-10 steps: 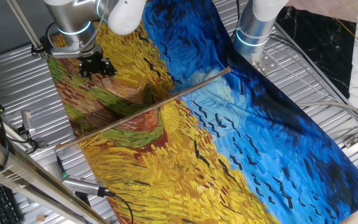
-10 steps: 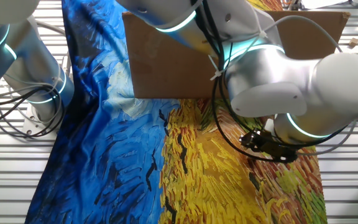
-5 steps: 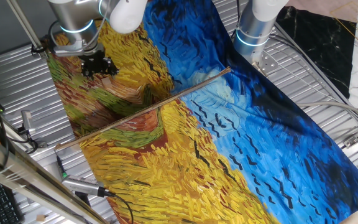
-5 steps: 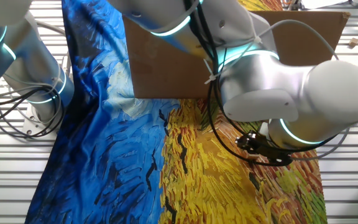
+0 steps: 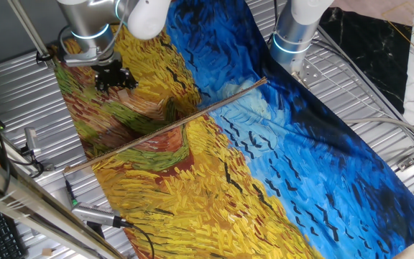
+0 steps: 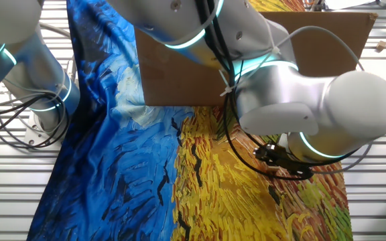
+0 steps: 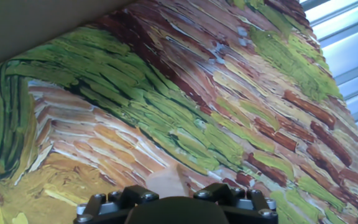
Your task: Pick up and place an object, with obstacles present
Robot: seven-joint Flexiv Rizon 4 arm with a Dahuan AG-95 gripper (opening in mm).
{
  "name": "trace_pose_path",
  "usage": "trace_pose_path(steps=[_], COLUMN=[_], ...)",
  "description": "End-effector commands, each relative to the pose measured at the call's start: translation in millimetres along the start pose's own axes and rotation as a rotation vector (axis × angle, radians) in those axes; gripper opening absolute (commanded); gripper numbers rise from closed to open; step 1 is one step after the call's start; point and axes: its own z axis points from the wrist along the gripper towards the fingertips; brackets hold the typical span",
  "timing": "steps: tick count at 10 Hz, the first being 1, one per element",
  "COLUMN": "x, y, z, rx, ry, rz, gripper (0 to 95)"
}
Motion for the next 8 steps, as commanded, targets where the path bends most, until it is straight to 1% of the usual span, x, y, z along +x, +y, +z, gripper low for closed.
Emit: trace_pose_path(steps=[1,2,8], x=[-1.7,-2.6,-0.9], y=[1.6,2.4,6.1], z=[0.8,1.4,3.2], rx=[0.001,0.002,0.001], ry=[0.0,0.001,0.001], rz=[-0.006,-0.009,-0.026], gripper=[76.0,57.0,57.0])
